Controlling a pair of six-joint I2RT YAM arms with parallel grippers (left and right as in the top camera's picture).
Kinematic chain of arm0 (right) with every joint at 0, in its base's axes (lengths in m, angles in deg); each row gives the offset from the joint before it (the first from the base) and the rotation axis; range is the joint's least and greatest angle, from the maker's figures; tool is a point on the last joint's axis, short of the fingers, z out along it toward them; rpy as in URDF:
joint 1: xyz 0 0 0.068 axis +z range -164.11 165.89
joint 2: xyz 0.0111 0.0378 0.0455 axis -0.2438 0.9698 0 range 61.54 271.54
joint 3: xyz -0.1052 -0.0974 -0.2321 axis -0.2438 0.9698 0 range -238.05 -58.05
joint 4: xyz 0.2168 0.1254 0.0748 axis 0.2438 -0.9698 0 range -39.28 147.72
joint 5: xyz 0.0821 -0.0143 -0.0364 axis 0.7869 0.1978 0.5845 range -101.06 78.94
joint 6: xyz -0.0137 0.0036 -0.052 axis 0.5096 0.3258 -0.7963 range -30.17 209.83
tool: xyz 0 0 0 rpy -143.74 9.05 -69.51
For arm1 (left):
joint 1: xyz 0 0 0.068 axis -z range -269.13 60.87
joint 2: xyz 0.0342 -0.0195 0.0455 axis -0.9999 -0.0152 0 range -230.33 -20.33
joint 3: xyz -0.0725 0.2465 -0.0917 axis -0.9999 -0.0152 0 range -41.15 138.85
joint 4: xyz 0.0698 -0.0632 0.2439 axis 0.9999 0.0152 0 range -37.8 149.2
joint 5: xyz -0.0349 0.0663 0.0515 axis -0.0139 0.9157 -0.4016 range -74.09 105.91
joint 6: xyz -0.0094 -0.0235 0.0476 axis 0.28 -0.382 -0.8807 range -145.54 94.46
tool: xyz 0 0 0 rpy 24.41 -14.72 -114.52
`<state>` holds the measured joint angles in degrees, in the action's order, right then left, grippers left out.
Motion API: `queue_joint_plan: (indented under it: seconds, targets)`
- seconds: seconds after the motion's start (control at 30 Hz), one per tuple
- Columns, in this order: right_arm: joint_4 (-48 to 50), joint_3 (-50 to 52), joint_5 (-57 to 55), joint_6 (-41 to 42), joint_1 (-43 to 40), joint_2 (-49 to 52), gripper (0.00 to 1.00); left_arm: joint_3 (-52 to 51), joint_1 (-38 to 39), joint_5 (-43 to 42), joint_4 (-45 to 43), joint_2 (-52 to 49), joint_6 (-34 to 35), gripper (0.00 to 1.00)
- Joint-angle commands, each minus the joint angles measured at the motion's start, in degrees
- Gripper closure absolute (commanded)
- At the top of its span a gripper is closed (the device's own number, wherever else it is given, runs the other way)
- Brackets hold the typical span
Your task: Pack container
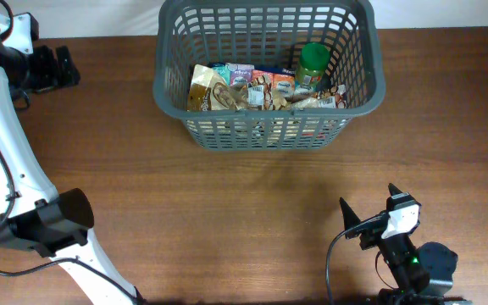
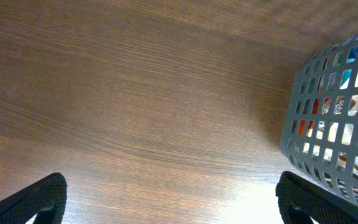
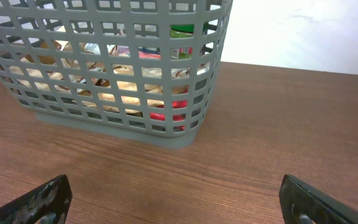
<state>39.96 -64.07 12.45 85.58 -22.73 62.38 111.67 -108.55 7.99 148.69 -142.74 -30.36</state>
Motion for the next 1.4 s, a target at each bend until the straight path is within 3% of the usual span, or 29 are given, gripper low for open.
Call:
queue_joint_plan:
  seconds: [0.0,0.3,0.73,0.9,1.17,1.3,1.37]
  targets:
    - [0.24,0.55,0.72,0.48,0.37,-0.66,0.01,-0.11,-0.13,0.22,0.07,-0.46,0.72,0.01]
    - [0.24,0.55,0.72,0.48,0.37,-0.66,0.01,-0.15,0.9,0.22,0.02,1.18,0.7,0.01]
    - [0.24,0.55,0.72,0.48,0.37,-0.66,0.01,-2.56,8.61,0.24,-0.2,17.09,0.68,0.01]
    - [0.24,0.55,0.72,0.48,0.37,-0.66,0.01,-12.96,10.01,1.7,-13.94,29.31,-0.17,0.01]
    - [0.24,0.55,0.72,0.48,0.37,-0.66,0.01,-23.85,10.01,1.73,-24.2,46.38,-1.03,0.01]
    - [0.24,0.55,0.72,0.48,0.37,-0.66,0.01,-40.79,10.86,1.73,-35.74,57.16,-1.01,0.01]
    - [0.24,0.55,0.72,0.48,0.37,-0.66,0.01,-54.31,12.33,1.75,-46.31,63.89,-1.03,0.01]
